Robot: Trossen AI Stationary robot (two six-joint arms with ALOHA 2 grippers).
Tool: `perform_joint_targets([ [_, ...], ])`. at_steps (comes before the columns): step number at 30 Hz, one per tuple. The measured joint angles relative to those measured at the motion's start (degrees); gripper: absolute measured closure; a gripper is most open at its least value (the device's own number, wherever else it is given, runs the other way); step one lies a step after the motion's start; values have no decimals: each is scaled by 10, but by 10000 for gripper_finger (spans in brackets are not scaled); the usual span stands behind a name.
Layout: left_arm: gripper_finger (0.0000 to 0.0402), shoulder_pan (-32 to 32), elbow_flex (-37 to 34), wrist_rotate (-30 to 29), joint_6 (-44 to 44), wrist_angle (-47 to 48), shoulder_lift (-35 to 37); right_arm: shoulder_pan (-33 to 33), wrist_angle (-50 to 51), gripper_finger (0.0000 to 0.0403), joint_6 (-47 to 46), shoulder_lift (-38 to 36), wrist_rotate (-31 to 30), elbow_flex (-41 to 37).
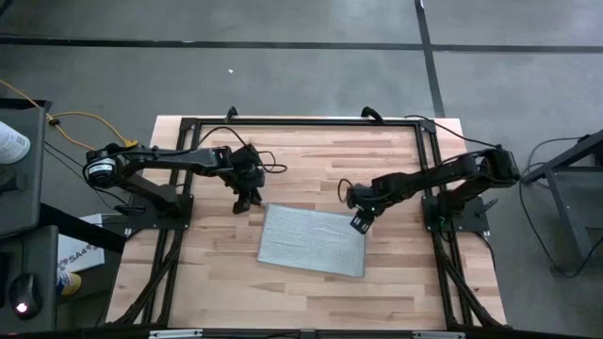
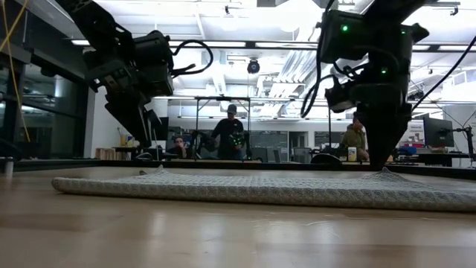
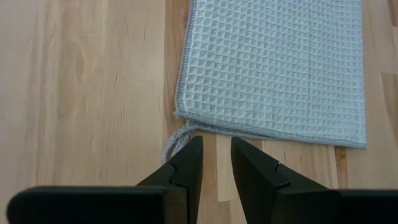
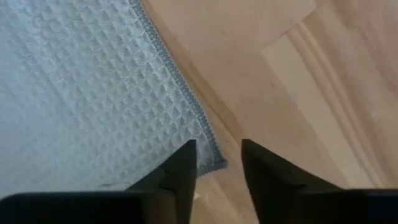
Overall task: Fold microfiber towels
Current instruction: Fold the gray towel
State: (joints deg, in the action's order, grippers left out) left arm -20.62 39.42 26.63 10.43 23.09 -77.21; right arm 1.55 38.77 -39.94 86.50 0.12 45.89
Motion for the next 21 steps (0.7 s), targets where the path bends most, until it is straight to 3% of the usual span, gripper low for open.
perform_joint_targets([
  [9, 318, 0, 0, 0, 3, 0, 0, -49, 0, 202, 29, 0, 63, 0],
  [16, 318, 0, 0, 0, 3, 6, 0, -71, -13, 197, 51, 1, 108, -1],
  [21, 318, 0, 0, -1, 3, 11, 0, -80, -88, 203, 43, 2, 171, -49],
])
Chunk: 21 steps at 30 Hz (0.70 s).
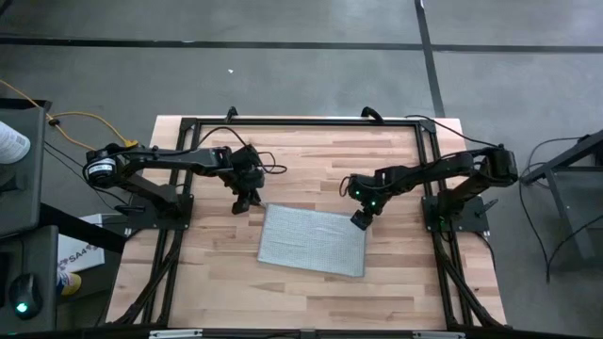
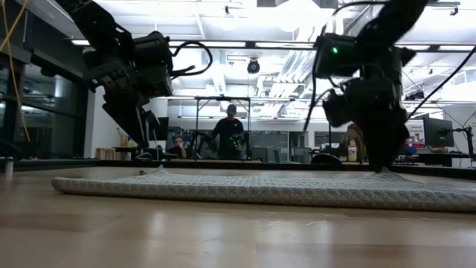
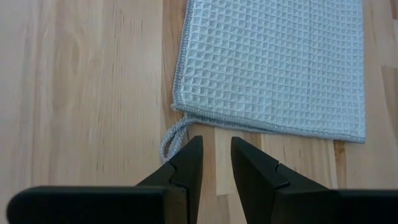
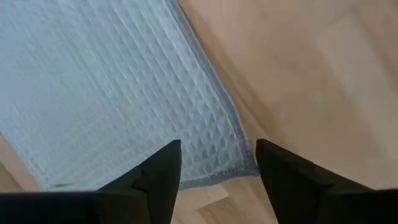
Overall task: Fold microfiber towels
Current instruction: Fold the gray towel
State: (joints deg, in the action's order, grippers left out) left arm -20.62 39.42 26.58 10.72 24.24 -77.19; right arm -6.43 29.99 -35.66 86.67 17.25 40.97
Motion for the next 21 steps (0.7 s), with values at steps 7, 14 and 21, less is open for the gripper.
perform_joint_targets([
  [7, 318, 0, 0, 0, 0, -1, 0, -2, -40, 204, -16, -4, 2, -52],
  [14, 318, 0, 0, 0, -4, -1, 0, -2, -94, 204, -16, -3, 34, -64],
  [21, 318, 0, 0, 0, -5, -2, 0, -1, -110, 204, -16, -1, 47, -64],
])
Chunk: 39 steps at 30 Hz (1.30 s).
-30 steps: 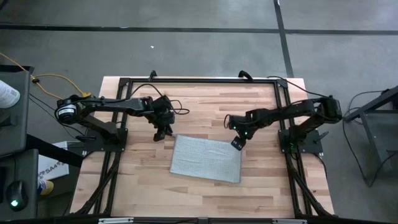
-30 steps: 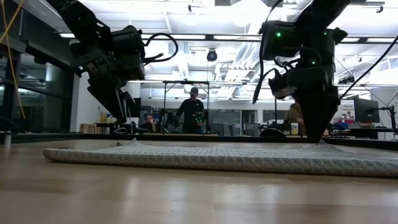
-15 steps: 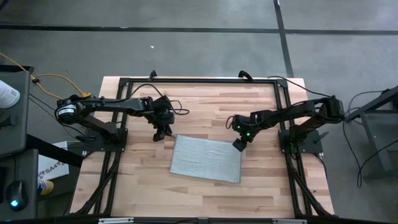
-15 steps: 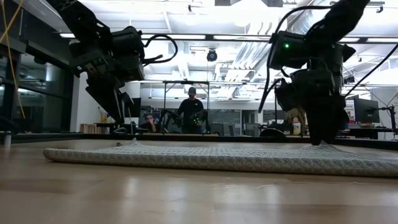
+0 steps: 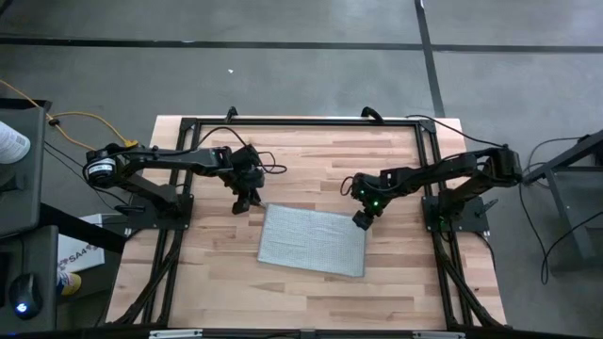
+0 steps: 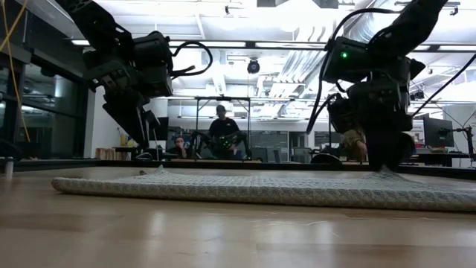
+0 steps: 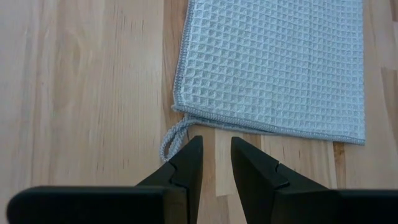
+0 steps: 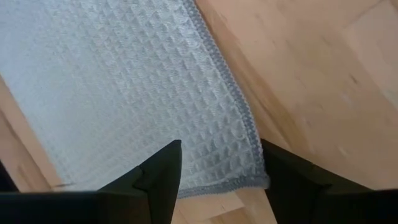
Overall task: Fold microfiber towels
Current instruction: Fold the gray towel
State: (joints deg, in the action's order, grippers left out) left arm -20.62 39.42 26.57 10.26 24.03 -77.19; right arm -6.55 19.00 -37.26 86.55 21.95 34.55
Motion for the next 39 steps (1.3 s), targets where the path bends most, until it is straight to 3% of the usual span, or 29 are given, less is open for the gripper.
perform_joint_targets([
  [7, 318, 0, 0, 7, 25, -9, -20, 3, -21, 204, -2, 1, 17, -1],
  [20, 318, 0, 0, 16, 33, -95, -130, 19, -35, 204, -6, 1, 13, -1],
  [28, 318, -30, 0, 20, 2, -124, -137, 25, -38, 204, -11, 1, 6, -1],
  [33, 318, -54, 0, 76, -7, -117, -137, 25, -39, 204, -9, 1, 6, -1],
  [39, 318, -52, 0, 91, -16, -119, -137, 25, -43, 204, -8, 1, 7, -1],
])
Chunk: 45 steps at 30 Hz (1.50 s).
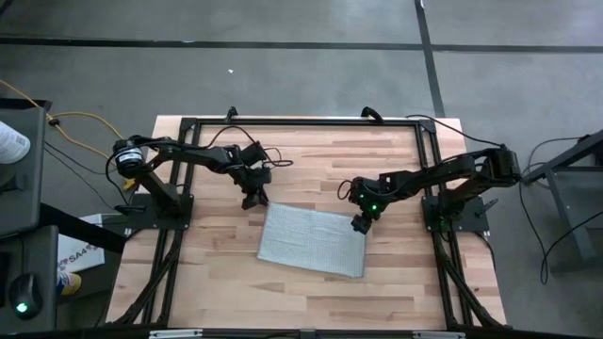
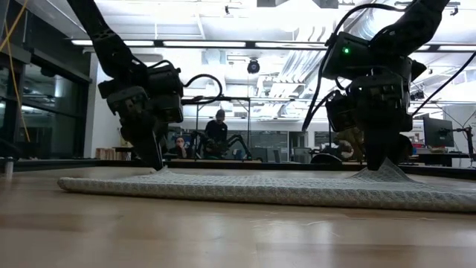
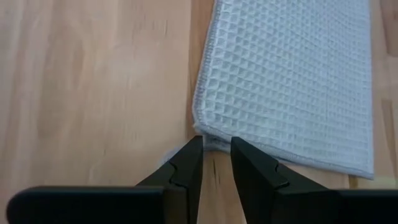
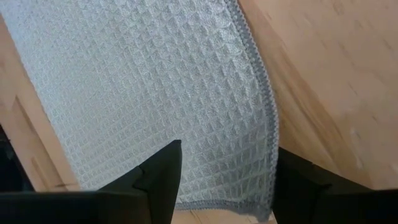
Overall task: Fold microfiber towels
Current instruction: Fold the gray towel
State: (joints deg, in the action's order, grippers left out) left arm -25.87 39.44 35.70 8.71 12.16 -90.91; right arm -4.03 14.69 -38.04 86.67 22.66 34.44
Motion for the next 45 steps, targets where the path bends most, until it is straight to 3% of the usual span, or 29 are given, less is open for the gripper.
perform_joint_targets([
  [17, 318, 0, 0, -37, -21, -10, -8, 0, -2, 204, -1, 0, 2, 0],
  [29, 318, 0, 1, 44, -45, -21, -46, 0, -4, 204, -2, 0, 3, 0],
  [45, 318, 0, 0, 45, -75, -27, -46, 0, -4, 204, 3, 0, 3, 0],
])
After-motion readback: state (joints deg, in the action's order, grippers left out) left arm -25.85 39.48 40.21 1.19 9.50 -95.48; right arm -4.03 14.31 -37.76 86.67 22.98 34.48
